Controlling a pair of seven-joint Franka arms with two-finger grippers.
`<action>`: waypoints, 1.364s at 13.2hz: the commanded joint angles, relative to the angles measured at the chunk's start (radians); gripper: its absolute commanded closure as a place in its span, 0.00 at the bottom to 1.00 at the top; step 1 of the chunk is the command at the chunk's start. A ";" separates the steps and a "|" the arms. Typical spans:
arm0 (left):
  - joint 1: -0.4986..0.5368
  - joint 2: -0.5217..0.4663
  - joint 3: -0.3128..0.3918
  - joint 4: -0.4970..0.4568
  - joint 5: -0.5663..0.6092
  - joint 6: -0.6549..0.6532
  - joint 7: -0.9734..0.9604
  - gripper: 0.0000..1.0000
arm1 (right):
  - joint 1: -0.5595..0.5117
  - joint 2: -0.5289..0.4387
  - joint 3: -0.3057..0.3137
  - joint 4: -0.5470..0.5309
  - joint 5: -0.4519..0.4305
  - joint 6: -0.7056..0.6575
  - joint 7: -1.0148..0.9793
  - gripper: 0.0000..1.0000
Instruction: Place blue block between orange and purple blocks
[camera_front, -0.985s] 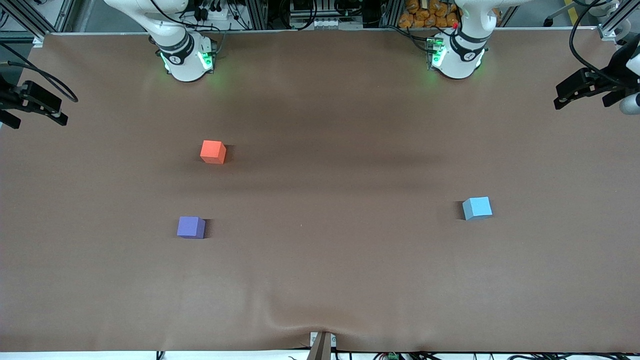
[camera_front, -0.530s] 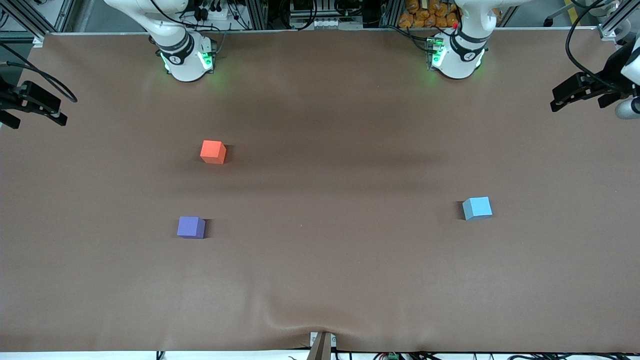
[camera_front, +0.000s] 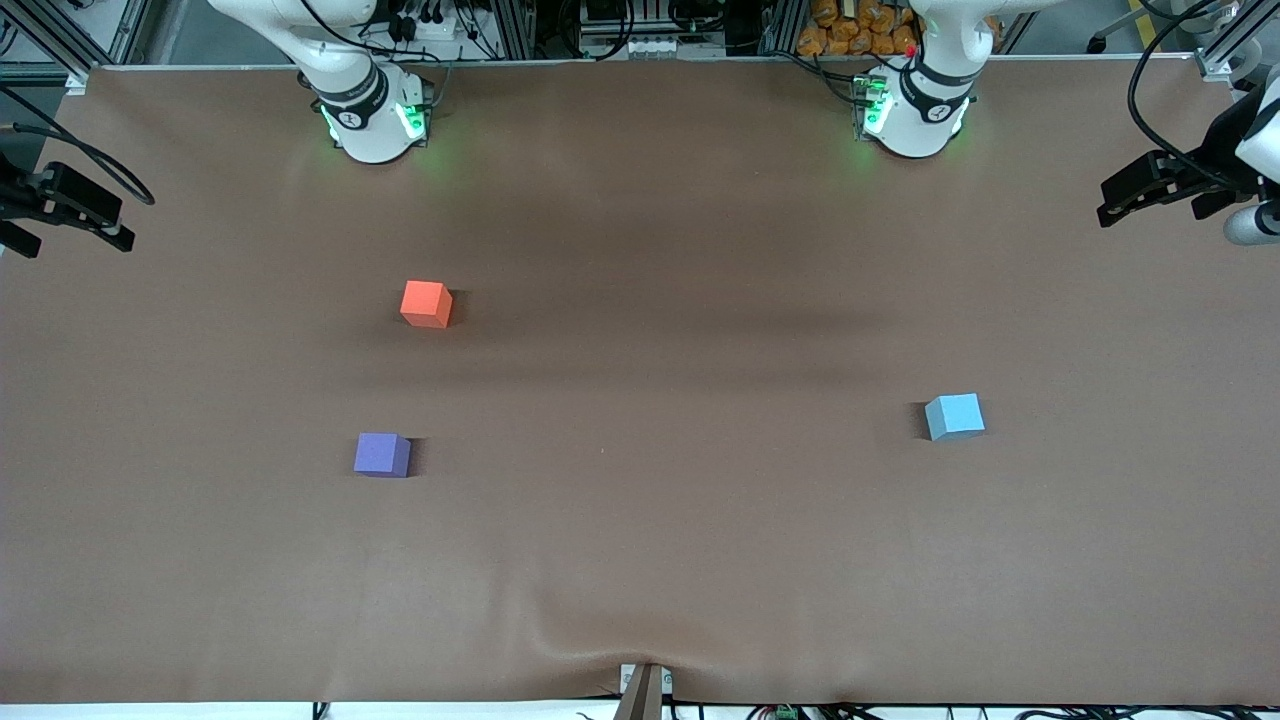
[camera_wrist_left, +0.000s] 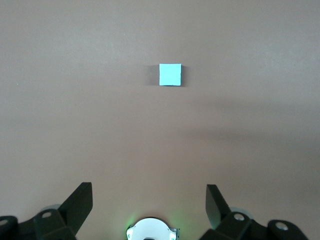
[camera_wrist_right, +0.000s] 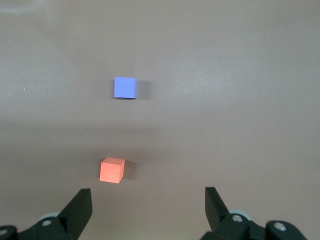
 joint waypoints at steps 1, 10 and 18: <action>-0.005 -0.003 -0.002 0.006 -0.011 -0.006 -0.020 0.00 | -0.028 0.006 0.013 0.015 0.024 -0.013 -0.019 0.00; 0.001 -0.011 0.000 0.001 -0.012 -0.012 -0.018 0.00 | -0.028 0.006 0.010 0.015 0.024 -0.015 -0.019 0.00; 0.018 0.014 0.001 -0.305 -0.046 0.378 -0.020 0.00 | -0.028 0.006 0.010 0.015 0.024 -0.015 -0.019 0.00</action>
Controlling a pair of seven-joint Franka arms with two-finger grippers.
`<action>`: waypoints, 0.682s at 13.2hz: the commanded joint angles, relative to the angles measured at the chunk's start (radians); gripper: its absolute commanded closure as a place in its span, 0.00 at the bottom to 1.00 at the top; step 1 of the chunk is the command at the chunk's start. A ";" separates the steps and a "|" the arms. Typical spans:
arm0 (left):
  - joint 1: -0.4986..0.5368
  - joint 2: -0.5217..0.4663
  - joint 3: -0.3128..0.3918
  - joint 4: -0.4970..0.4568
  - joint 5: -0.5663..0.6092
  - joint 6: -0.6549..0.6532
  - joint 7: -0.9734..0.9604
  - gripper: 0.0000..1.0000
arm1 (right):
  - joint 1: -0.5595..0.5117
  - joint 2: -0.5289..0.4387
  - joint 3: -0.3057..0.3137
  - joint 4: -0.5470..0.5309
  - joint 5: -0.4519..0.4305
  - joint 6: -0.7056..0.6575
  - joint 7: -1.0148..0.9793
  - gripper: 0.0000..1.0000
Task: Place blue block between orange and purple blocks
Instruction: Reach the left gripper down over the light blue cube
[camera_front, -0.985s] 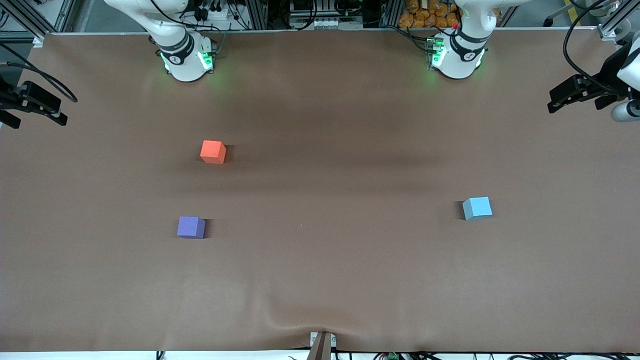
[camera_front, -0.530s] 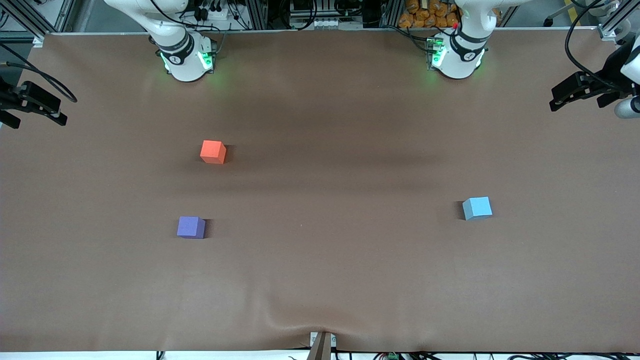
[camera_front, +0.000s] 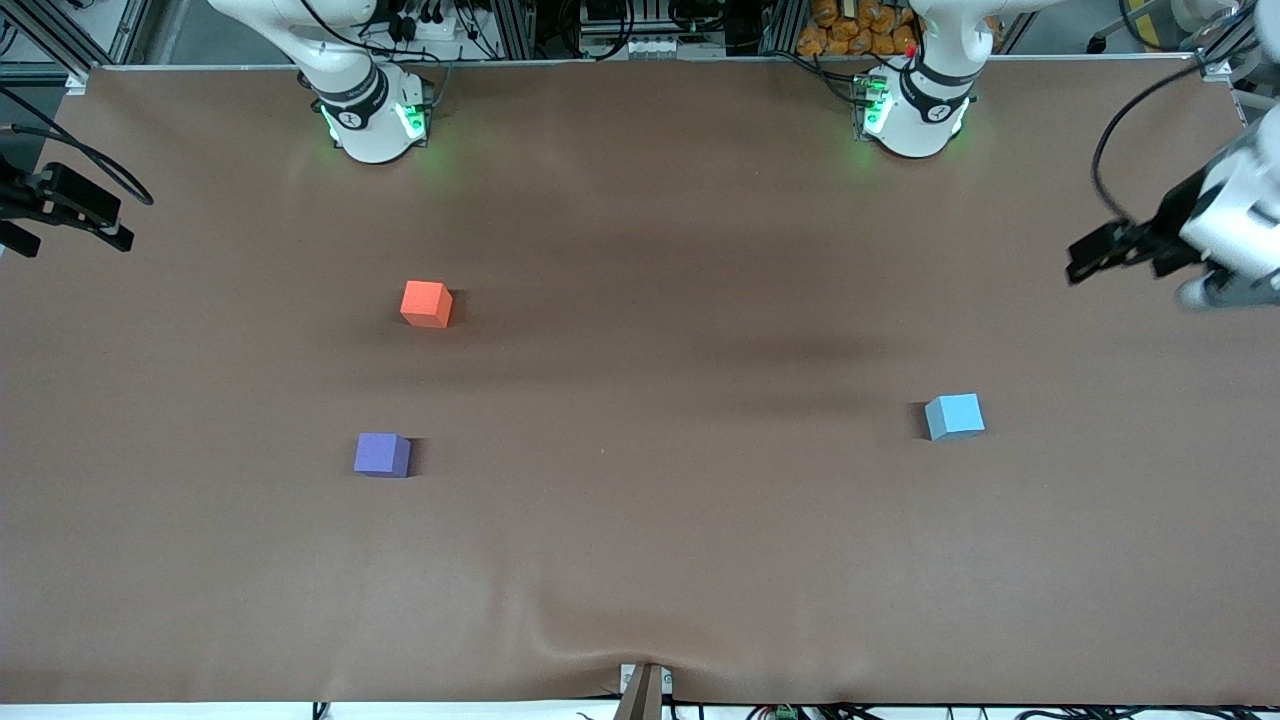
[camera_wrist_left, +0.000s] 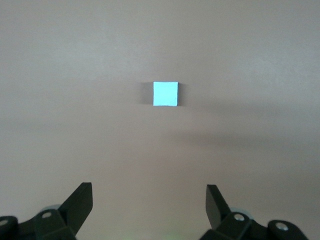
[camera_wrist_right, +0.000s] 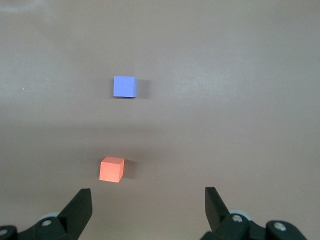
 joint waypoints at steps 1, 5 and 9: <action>0.009 -0.016 0.000 -0.156 -0.024 0.170 -0.014 0.00 | -0.028 0.005 0.014 0.015 0.024 -0.012 -0.019 0.00; 0.015 0.169 0.001 -0.222 -0.022 0.385 -0.010 0.00 | -0.028 0.005 0.014 0.015 0.024 -0.012 -0.019 0.00; 0.026 0.371 -0.002 -0.216 -0.022 0.626 -0.010 0.00 | -0.028 0.005 0.012 0.015 0.024 -0.014 -0.021 0.00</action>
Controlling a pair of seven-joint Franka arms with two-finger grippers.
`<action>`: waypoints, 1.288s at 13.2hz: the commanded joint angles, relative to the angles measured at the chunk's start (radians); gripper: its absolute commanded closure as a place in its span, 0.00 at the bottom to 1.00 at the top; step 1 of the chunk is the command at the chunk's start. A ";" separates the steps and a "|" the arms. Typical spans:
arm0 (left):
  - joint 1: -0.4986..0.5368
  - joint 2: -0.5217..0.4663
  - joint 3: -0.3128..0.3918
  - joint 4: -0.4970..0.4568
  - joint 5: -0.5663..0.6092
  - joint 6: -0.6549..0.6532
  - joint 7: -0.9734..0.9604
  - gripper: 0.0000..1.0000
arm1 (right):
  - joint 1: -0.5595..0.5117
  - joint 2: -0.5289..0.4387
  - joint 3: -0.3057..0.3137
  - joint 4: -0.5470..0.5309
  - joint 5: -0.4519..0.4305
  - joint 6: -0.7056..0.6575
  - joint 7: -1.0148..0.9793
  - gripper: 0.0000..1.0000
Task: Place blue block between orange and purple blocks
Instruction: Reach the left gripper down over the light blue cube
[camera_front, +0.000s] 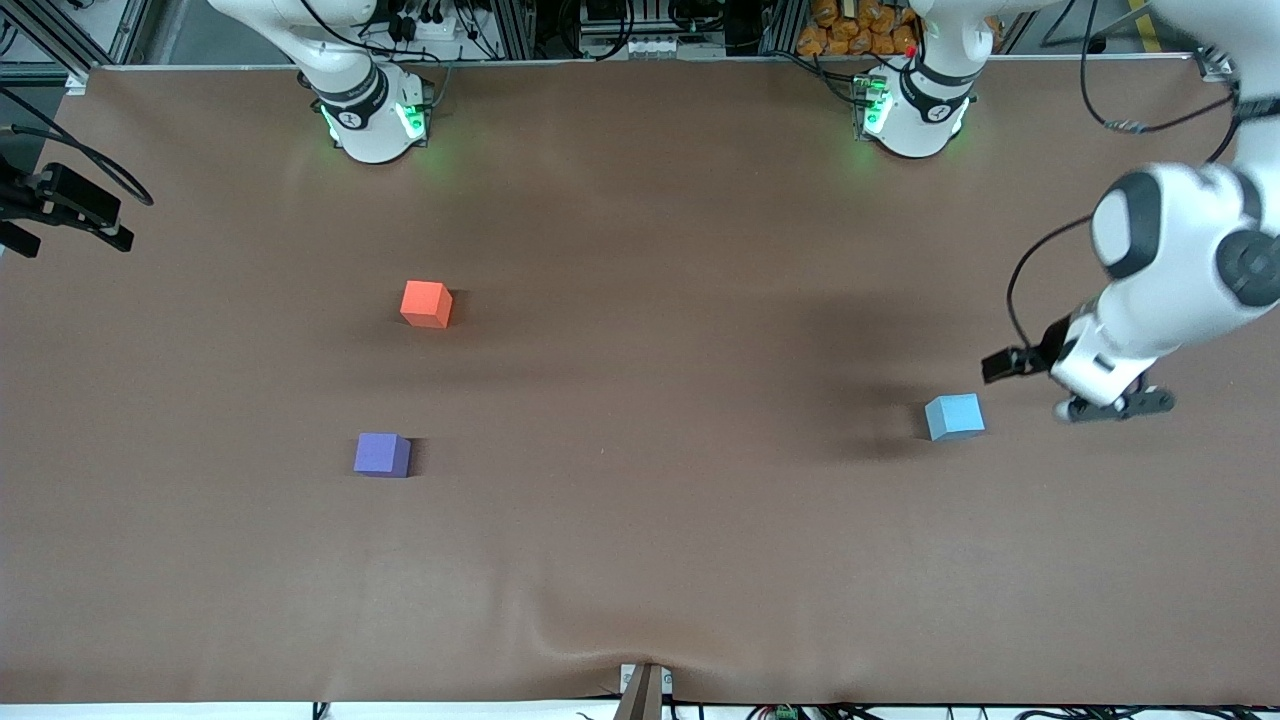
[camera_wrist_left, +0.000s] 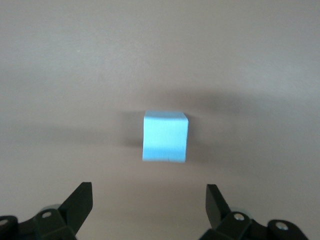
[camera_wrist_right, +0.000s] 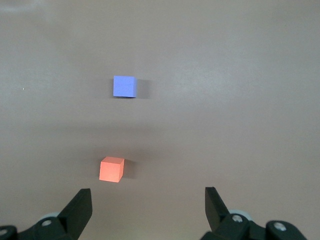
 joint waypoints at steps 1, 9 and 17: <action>-0.001 0.130 -0.005 0.027 -0.015 0.152 -0.008 0.00 | -0.029 0.004 0.015 0.015 0.024 -0.012 -0.020 0.00; -0.004 0.203 -0.008 0.025 -0.015 0.209 0.005 0.00 | -0.034 0.004 0.015 0.015 0.024 -0.013 -0.020 0.00; -0.001 0.240 -0.014 0.013 -0.016 0.220 0.009 0.00 | -0.035 0.004 0.015 0.015 0.024 -0.013 -0.019 0.00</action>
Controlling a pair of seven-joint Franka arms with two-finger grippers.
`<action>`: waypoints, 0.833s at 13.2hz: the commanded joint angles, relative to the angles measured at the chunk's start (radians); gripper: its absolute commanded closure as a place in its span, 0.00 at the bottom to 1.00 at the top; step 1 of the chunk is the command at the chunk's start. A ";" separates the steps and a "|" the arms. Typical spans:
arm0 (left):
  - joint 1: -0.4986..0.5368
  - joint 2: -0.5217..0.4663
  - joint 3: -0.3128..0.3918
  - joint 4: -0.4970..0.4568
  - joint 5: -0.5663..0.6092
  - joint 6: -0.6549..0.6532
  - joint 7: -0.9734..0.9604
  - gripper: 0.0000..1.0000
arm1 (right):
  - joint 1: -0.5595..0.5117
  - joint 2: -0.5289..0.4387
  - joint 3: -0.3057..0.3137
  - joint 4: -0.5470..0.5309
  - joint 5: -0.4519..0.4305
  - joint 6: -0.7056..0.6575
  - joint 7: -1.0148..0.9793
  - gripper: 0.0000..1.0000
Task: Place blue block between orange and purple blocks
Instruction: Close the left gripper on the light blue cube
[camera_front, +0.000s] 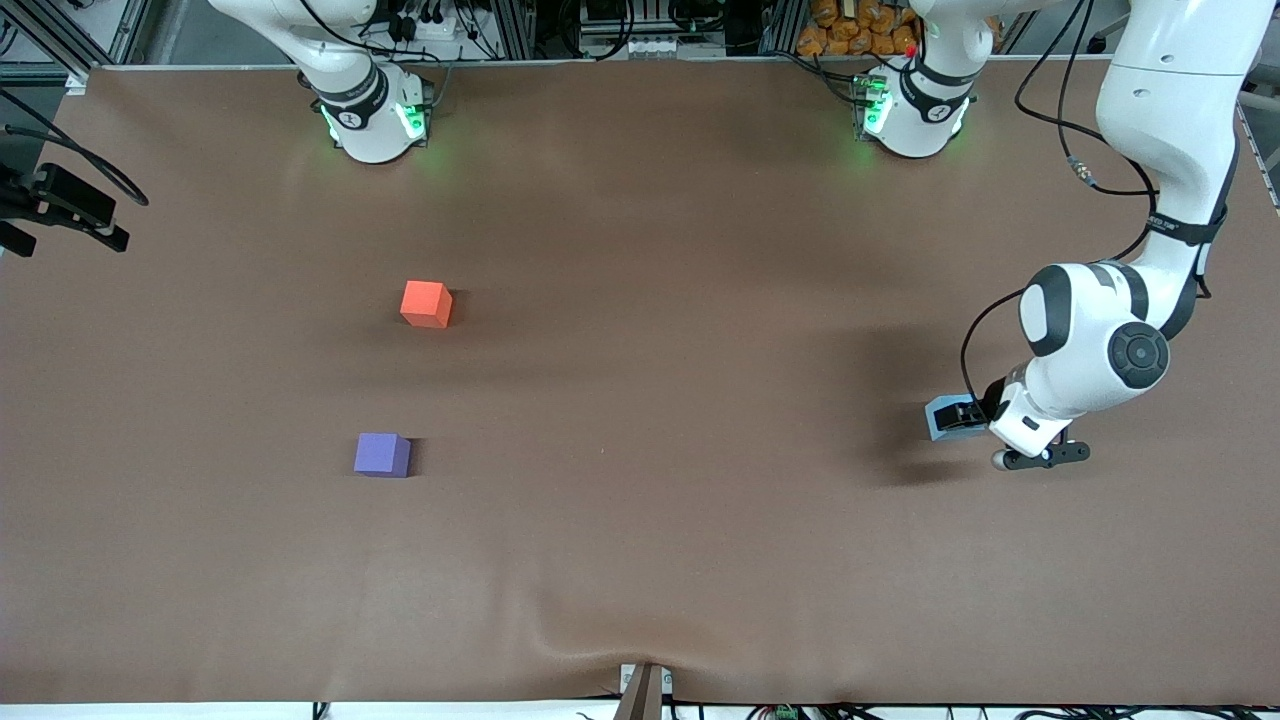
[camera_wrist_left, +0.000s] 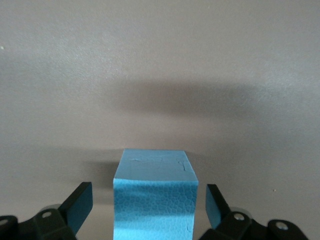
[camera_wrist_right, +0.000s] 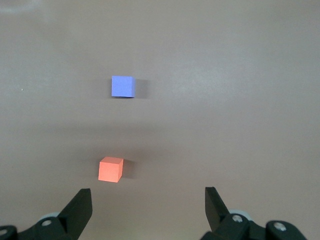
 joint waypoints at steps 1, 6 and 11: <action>0.000 0.020 -0.005 -0.001 -0.016 0.008 0.011 0.00 | -0.027 0.004 0.015 0.015 0.023 -0.013 -0.018 0.00; -0.008 0.024 -0.051 -0.001 -0.016 0.003 0.006 1.00 | -0.027 0.004 0.015 0.015 0.023 -0.013 -0.018 0.00; -0.103 0.024 -0.167 0.016 -0.027 0.003 -0.061 1.00 | -0.029 0.004 0.015 0.015 0.023 -0.013 -0.018 0.00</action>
